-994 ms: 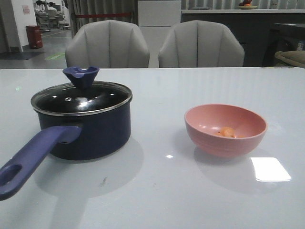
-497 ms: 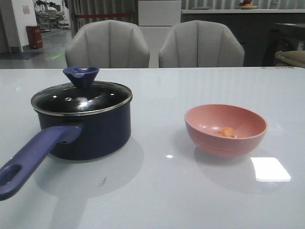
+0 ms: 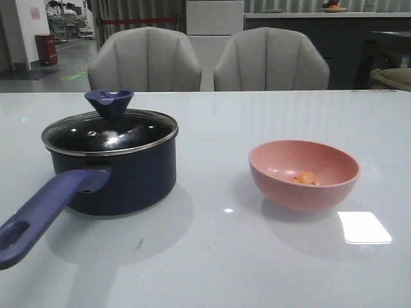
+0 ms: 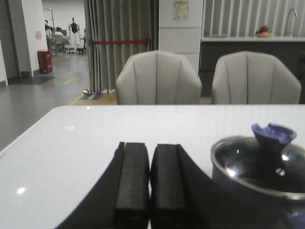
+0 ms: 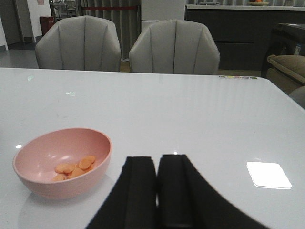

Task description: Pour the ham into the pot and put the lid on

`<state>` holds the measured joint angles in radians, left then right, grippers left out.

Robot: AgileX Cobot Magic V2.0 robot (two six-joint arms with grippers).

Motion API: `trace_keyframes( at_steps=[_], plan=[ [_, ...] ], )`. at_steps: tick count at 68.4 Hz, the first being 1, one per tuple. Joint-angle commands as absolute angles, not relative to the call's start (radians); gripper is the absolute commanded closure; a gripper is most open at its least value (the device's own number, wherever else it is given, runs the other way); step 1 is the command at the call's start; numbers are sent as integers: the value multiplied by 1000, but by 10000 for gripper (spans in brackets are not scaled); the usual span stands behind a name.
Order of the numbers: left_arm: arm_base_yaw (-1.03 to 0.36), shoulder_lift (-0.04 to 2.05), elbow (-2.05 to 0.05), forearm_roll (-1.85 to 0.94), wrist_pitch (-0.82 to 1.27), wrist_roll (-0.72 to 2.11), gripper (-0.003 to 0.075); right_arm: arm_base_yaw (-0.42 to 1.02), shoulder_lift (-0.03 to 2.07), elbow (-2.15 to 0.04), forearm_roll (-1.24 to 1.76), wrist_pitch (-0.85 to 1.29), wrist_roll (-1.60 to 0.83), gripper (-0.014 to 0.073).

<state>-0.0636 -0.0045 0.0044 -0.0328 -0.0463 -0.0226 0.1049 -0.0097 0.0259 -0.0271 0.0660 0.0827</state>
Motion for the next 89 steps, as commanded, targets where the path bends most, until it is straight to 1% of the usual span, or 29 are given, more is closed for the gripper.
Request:
trace_keyframes(
  at_steps=[1,5,16,28,35,59,64,70,76,77,79,80,81,84,85,86,89],
  plan=[
    [-64,-23,17,-87,-267,-29,607,99,-30,22,-43,-8,77,435],
    [-64,-23,-10,-104,-290,-29,607,99,-30,22,-43,-8,77,435],
    [-64,12,-141,-102,-162,-29,607,99,-30,22,-43,-8,77,435],
    [-64,132,-308,-78,87,-29,607,99,-30,22,-43,-8,77,435],
    [-64,215,-368,-71,232,-29,607,99,-30,22,-43,-8,77,435],
    [-64,332,-374,-67,267,-29,606,99,-30,22,-43,-8,77,435],
    [-64,342,-374,-58,267,-29,591,99,-30,22,-43,-8,77,435],
    [-64,341,-374,-55,269,-29,526,99,-30,22,-43,-8,77,435],
    [-64,341,-374,-55,271,-29,380,99,-30,22,-43,-8,77,435],
    [-64,341,-374,-55,271,-29,336,99,-30,22,-43,-8,77,435],
    [-64,341,-374,-55,271,-29,274,99,-30,22,-43,-8,77,435],
    [-64,341,-374,-55,271,-29,258,99,-30,22,-43,-8,77,435],
    [-64,341,-374,-55,273,-29,211,99,-30,22,-43,-8,77,435],
    [-64,344,-382,-55,276,-29,116,99,-30,22,-43,-8,77,435],
    [-64,344,-384,-55,278,-29,105,99,-30,22,-43,-8,77,435],
    [-64,349,-390,-55,281,-29,69,99,-30,22,-43,-8,77,435],
    [-64,368,-409,-55,302,-29,37,99,-30,22,-43,-8,77,435]
  ],
)
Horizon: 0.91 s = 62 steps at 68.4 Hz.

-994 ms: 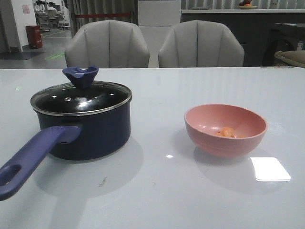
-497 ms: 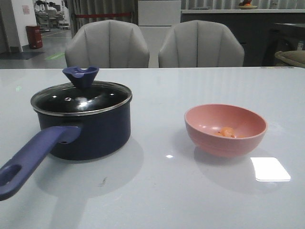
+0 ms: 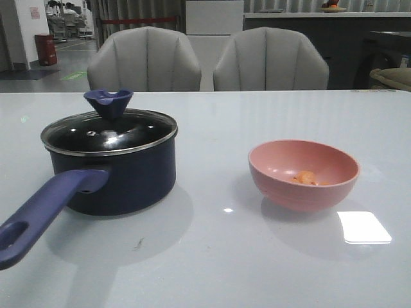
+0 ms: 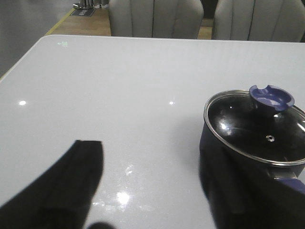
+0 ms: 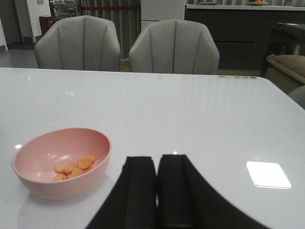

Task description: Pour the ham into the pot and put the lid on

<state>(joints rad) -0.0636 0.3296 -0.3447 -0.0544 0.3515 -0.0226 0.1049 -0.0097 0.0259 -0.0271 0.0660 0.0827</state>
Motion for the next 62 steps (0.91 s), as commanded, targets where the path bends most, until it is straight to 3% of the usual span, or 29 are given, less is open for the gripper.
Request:
trace_keyframes(
  at_steps=[1,27,44,62],
  plan=[
    [-64,376,-417,-55,311,-29,34,99,-30,22,-43,-8,77,435],
    [-134,788,-761,-99,487,-17,135,99,-30,22,-43,-8,77,435],
    [-306,1117,-1020,-99,533,-17,135,99,-30,22,-43,-8,77,435],
    [-408,1462,-1361,-96,745,-32,135,99,-30,22,-43,-8,77,435]
  ],
)
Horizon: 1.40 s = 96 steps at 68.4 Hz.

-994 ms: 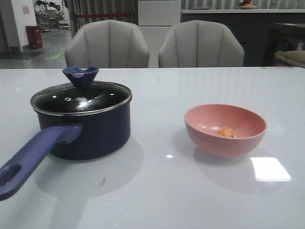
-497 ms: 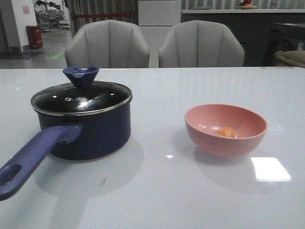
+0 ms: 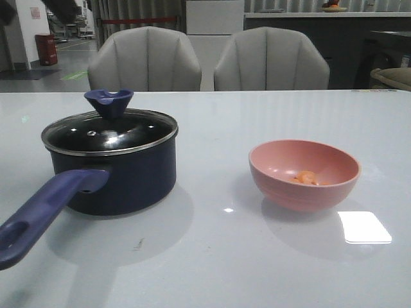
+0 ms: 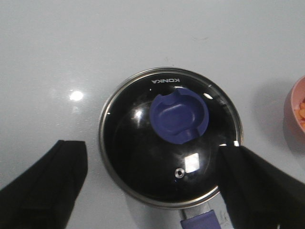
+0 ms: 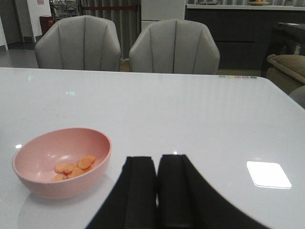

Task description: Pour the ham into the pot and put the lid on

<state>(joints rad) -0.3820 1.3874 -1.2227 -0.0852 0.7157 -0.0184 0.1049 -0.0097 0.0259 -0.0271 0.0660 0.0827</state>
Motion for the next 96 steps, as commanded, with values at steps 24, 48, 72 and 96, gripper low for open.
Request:
trace_keyframes(
  at_steps=[24,48,72,96],
  plan=[
    [-446,1728,-1658,-12,990,-204,134,99,-31,22,-43,-8,77,435],
    [-464,1840,-1748,0,1075,-283,134,99,-31,22,-43,-8,77,435],
    [-464,1896,-1748,0,1107,-286,171,99,-31,22,-43,-8,77,435],
    [-464,1890,-1751,0,1102,-286,443,99,-31,22,-43,-8,77,435]
  ],
)
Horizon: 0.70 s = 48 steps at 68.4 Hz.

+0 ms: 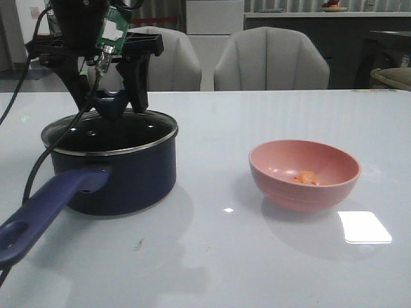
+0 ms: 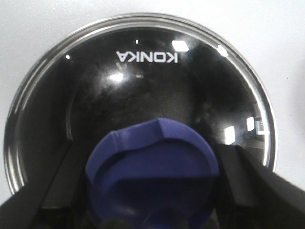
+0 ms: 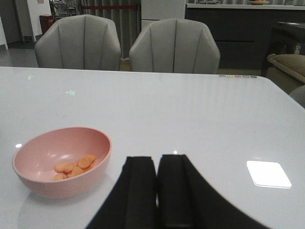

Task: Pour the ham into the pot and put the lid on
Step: 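Lower the left gripper onto the purple lid knob and grasp it, then lift the glass lid off the saucepan with the left gripper and set it aside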

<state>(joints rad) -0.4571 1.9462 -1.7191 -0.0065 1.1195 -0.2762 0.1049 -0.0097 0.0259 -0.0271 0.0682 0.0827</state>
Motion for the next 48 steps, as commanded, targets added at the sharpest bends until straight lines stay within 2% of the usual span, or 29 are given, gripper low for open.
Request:
trace_keyframes(
  at_steps=[1,26,37,48],
  plan=[
    [-464,1890,-1751,0,1102,-286,443,99,-31,22,-43,-8,77,435],
    [-440,1747,-1751,36,1123,-247,443,99,-31,22,-43,-8,77,435],
    [-342,1683,-1740,36,1184,-168,443,99,-31,22,-43,-8,77,435],
    [-170,1600,-1645,0,1164,-125,443,99,-31,22,-43,-8,77,435]
  ],
)
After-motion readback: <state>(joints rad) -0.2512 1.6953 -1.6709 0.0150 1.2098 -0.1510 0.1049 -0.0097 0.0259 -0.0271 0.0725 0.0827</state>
